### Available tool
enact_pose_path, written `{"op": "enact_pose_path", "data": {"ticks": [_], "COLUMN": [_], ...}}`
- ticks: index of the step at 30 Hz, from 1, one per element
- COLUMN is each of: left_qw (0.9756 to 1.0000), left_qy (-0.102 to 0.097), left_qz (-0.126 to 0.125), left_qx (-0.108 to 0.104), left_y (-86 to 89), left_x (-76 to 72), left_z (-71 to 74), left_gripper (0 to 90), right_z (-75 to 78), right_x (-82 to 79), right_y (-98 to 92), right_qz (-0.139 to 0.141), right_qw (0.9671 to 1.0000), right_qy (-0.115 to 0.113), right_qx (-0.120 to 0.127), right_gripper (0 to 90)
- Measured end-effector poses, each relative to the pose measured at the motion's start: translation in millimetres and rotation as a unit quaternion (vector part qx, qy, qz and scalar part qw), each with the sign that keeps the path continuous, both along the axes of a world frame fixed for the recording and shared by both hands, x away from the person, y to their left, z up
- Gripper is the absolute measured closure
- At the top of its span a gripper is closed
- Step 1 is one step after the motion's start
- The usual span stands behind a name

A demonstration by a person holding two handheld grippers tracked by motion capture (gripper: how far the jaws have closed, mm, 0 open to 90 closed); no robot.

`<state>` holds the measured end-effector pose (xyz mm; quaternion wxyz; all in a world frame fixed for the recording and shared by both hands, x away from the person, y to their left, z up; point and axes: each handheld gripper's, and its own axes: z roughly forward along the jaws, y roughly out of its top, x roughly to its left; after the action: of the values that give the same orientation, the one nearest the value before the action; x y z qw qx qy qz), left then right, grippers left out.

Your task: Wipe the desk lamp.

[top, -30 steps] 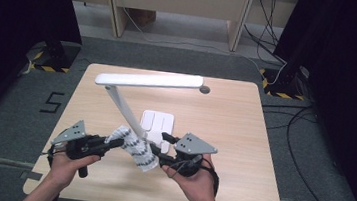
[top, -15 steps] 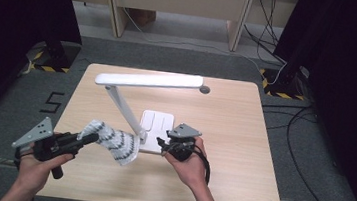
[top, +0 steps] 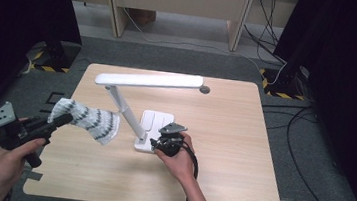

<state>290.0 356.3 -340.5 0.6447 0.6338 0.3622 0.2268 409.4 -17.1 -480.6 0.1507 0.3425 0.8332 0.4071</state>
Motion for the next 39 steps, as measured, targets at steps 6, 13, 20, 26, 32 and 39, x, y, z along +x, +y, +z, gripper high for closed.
{"op": "enact_pose_path", "data": {"ticks": [6, 13, 20, 26, 32, 39], "left_qw": [0.9995, 0.9976, 0.9960, 0.9949, 0.9949, 0.9948], "left_qy": [-0.008, -0.035, -0.058, -0.066, -0.065, -0.060], "left_qz": [0.029, 0.060, 0.066, 0.073, 0.073, 0.072], "left_qx": [-0.002, -0.001, 0.013, 0.022, 0.028, 0.039], "left_y": [8.6, 16.9, 13.8, 8.4, -0.8, -19.2], "left_x": [4.6, 13.4, 21.0, 29.1, 41.8, 58.9], "left_z": [10.9, 31.8, 51.8, 62.9, 72.8, 79.5], "left_gripper": [82.6, 82.7, 82.7, 82.6, 82.6, 82.5], "right_z": [-5.8, -11.8, -19.1, -23.8, -24.3, -24.8], "right_x": [1.3, 2.4, 3.8, 3.7, 3.3, 4.0], "right_y": [6.2, 8.9, 9.1, 10.0, 10.2, 9.3], "right_qz": [0.002, 0.002, 0.005, 0.005, 0.008, 0.009], "right_qw": [1.0000, 0.9999, 0.9998, 0.9999, 0.9999, 0.9999], "right_qy": [0.003, 0.010, 0.015, 0.013, 0.010, 0.010], "right_qx": [-0.003, -0.005, -0.008, -0.008, -0.010, -0.008], "right_gripper": [51.1, 51.6, 51.6, 52.5, 53.4, 54.2]}}
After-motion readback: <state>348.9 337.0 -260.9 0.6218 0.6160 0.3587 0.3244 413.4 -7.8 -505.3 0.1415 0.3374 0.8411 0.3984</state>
